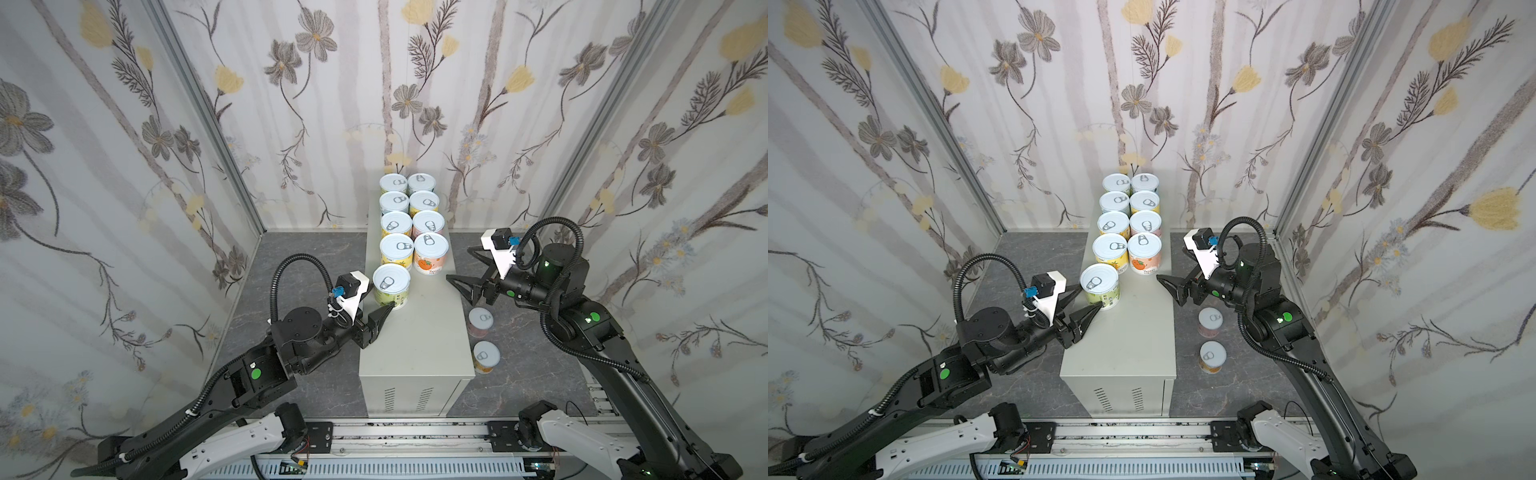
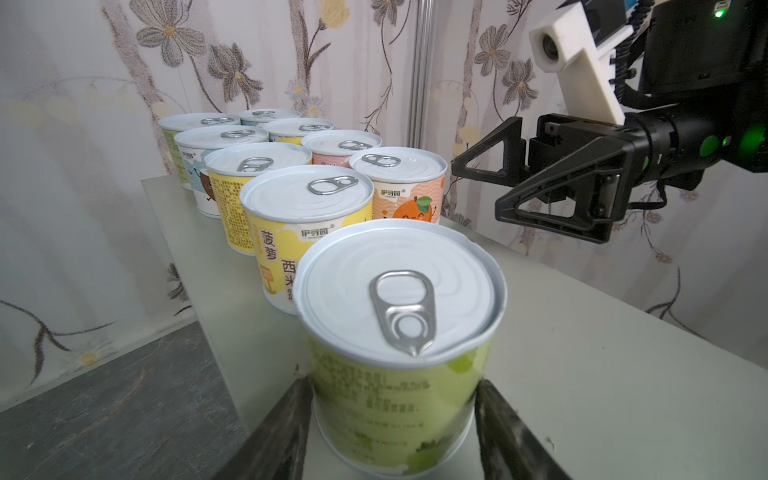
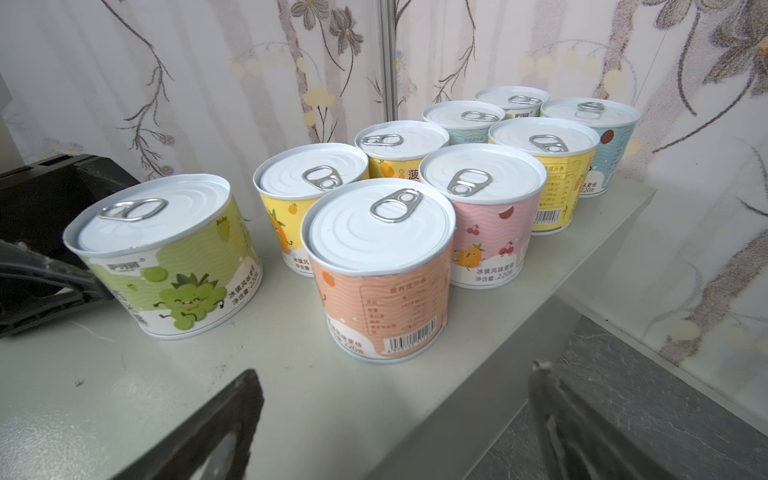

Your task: Place and organize the canned foods onto the counter

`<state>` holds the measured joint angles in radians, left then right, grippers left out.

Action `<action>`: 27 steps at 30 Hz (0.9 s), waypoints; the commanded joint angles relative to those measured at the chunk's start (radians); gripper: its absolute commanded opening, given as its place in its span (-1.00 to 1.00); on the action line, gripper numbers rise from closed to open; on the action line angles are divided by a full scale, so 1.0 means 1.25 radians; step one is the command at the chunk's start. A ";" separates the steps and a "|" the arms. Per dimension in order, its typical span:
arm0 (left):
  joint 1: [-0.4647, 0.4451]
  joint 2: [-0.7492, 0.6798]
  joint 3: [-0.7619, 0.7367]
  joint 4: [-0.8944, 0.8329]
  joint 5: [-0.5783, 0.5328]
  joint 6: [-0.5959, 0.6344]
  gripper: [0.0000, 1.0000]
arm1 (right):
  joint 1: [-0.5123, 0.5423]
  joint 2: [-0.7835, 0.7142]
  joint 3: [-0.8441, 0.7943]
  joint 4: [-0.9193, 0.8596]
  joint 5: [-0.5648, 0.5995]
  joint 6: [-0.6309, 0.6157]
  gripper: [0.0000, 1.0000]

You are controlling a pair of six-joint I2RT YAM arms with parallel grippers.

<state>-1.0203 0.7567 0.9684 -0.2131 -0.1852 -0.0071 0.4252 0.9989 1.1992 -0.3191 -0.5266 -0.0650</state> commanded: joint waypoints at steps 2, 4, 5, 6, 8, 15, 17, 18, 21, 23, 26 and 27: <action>0.001 0.004 0.002 0.037 -0.031 0.001 0.23 | 0.001 0.008 0.002 0.020 -0.006 -0.020 0.99; 0.001 0.006 0.002 0.038 -0.032 -0.001 0.23 | 0.000 0.012 0.002 0.018 -0.007 -0.024 0.99; 0.001 0.007 0.002 0.038 -0.030 -0.003 0.23 | 0.001 0.013 0.002 0.018 -0.006 -0.025 0.99; 0.001 0.008 0.003 0.037 -0.030 -0.004 0.23 | 0.001 0.016 0.002 0.017 -0.005 -0.026 0.99; 0.001 0.012 0.006 0.034 -0.030 -0.004 0.23 | 0.001 0.016 0.001 0.018 -0.005 -0.030 0.99; 0.001 0.023 0.011 0.035 -0.016 -0.012 0.23 | 0.001 0.018 -0.007 0.021 0.000 -0.039 0.99; 0.001 0.024 0.012 0.037 -0.016 -0.014 0.23 | 0.001 0.021 -0.001 0.014 -0.007 -0.038 0.99; 0.001 0.025 0.012 0.037 -0.017 -0.014 0.22 | 0.000 0.023 0.003 0.010 -0.011 -0.039 0.99; 0.001 0.033 0.015 0.036 -0.016 -0.018 0.22 | 0.001 0.021 0.005 0.006 -0.012 -0.041 0.99; 0.001 0.043 0.021 0.028 -0.015 -0.019 0.22 | 0.001 0.020 0.006 0.004 -0.008 -0.044 0.99; 0.001 0.056 0.031 0.014 -0.013 -0.020 0.22 | 0.000 0.019 0.002 0.005 -0.007 -0.044 0.99; 0.001 0.057 0.034 0.011 -0.013 -0.020 0.22 | 0.001 0.020 0.000 0.006 -0.007 -0.044 0.99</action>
<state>-1.0199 0.8219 0.9951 -0.1993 -0.2047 -0.0261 0.4259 1.0256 1.1984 -0.3298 -0.5251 -0.0982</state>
